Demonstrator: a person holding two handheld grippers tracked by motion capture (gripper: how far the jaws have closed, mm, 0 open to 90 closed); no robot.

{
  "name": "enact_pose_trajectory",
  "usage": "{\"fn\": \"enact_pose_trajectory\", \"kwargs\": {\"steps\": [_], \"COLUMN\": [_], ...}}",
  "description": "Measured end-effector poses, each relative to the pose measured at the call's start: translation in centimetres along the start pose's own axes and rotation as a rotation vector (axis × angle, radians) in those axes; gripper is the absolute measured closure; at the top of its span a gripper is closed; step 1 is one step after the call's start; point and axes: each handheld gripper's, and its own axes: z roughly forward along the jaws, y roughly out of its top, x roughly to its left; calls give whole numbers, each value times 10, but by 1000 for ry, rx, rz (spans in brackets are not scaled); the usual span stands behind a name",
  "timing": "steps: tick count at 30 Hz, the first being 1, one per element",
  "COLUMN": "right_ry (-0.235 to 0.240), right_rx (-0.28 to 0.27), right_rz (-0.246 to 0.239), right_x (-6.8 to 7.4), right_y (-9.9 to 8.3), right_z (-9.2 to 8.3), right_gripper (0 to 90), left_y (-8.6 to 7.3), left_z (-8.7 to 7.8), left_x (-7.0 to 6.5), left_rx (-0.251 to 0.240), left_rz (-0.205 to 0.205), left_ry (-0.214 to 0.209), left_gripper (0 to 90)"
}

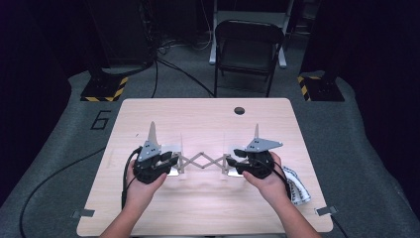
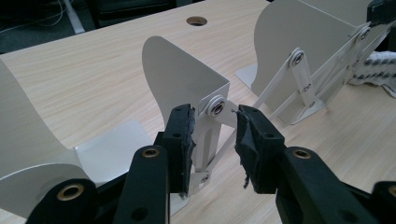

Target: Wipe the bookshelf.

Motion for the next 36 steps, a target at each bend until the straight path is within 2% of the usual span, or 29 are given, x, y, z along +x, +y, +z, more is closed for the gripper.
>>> {"fn": "enact_pose_trajectory", "kwargs": {"steps": [3,8,9,12,14,18,21,27,30,33,35,36], "right_ry": [10,3,-9,-5,-21,-18,-7,22,-23,-26,-29,-18], "right_rx": [10,27,20,-23,-37,-3,30,57,60,76,63,78], "right_rz": [20,-6,-9,19,5,8,11,-18,-49,-31,-22,-10], "right_x": [-1,-1,-1,-2,-1,-6,-6,3,8,8,8,9], "right_y": [1,1,2,5,8,9,7,5,5,6,5,5], "right_z": [7,15,14,9,6,10,15,21,22,20,20,18], "right_gripper": [570,576,572,557,547,539,548,631,683,733,748,749], "left_y": [0,0,0,0,-1,-1,-1,-1,-1,-1,0,0], "left_z": [1,3,3,5,7,8,8,10,10,11,12,13], "left_x": [-1,1,1,2,0,0,0,0,1,1,2,3], "left_rx": [-9,-3,-5,2,0,-2,-8,-15,-14,-15,-19,-21], "left_rz": [0,0,2,-7,9,0,12,23,22,20,23,26], "left_ry": [19,27,30,13,29,32,43,50,48,44,46,46], "left_gripper": [657,660,661,659,656,658,662,672,675,677,677,677]}}
